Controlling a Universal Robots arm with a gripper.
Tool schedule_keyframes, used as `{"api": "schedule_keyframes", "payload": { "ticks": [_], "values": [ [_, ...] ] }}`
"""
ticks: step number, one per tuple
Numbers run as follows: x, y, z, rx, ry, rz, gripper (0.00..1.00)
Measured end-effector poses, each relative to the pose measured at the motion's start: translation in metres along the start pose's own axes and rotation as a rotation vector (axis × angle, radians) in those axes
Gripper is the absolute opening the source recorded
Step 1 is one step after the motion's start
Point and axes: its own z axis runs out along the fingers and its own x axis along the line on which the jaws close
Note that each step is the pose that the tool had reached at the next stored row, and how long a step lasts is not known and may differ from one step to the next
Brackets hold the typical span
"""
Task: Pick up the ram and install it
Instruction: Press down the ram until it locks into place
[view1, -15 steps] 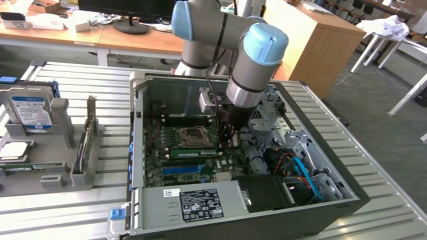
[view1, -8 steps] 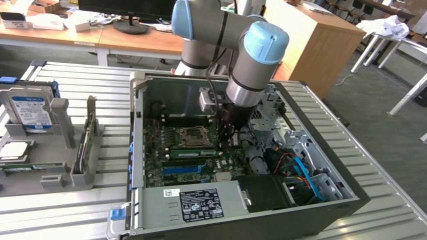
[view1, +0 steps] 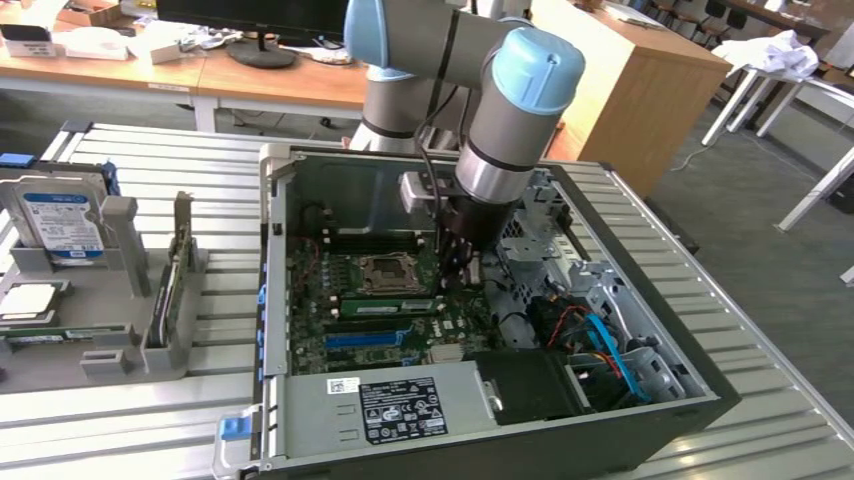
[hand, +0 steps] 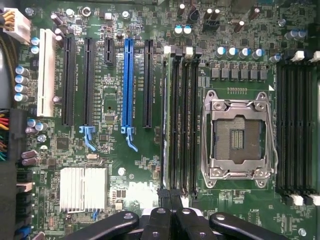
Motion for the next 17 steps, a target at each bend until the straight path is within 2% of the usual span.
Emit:
{"api": "schedule_keyframes", "payload": {
  "ticks": [8, 17],
  "values": [
    [0.000, 0.0012, -0.0015, 0.0001, 0.0001, 0.000, 0.11],
    [-0.002, 0.0178, -0.0007, 0.0025, 0.0000, 0.000, 0.11]
  ]
}}
